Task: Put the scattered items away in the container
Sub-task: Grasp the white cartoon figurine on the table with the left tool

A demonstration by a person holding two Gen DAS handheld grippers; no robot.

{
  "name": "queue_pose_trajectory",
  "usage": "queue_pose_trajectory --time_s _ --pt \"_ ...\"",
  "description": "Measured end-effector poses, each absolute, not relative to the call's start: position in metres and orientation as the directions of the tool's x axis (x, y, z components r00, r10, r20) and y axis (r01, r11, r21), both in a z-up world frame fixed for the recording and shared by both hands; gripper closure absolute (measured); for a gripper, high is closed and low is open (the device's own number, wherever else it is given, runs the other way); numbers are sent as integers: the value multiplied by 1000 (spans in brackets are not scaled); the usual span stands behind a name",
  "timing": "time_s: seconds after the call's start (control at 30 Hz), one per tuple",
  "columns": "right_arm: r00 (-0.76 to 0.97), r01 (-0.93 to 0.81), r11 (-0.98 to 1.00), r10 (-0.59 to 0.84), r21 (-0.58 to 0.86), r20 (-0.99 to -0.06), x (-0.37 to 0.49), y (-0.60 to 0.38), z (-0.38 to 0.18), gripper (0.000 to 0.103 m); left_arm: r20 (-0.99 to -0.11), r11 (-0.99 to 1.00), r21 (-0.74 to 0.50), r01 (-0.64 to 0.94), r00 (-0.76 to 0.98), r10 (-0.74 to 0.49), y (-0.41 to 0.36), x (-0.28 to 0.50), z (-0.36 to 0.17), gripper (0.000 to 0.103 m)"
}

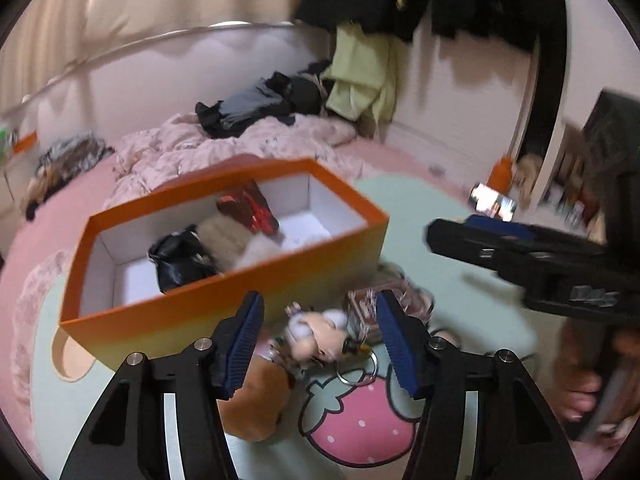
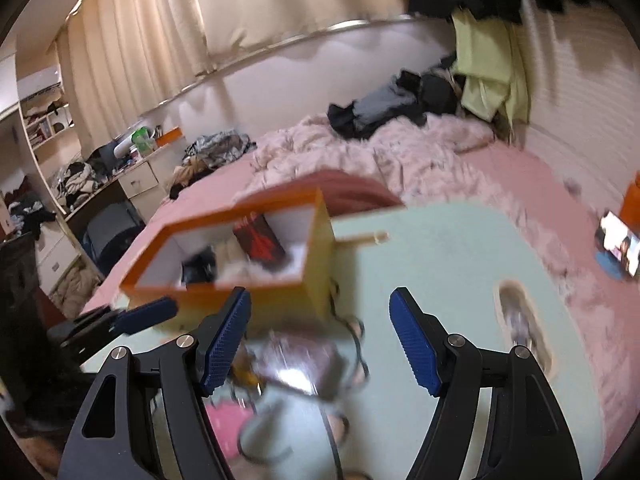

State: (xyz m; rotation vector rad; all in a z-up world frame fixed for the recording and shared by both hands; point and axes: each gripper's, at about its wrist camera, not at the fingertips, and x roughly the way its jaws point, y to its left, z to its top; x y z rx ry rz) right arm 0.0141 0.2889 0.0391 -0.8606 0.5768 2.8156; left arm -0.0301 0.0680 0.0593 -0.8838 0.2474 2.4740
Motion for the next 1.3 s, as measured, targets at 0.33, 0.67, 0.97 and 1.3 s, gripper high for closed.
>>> queue_pose_trajectory --time_s 0.33,0.67,0.97,1.3 --pt "-809 -252 -885 -28 390 -586 19 296 21 31 -681 -835 -58 -547 -590 434 62 -42 55 70" --pt "-805 -249 -893 -25 376 -593 21 289 17 31 -706 -821 -63 -568 -556 439 72 -44 46 56" --pt "-804 -255 -889 -24 381 -594 23 291 15 31 -519 -769 -249 -588 -590 619 34 -28 99 56" --pt "-774 -274 -892 -18 360 -633 14 284 10 31 -461 -862 -190 -470 -733 501 -26 35 115 56"
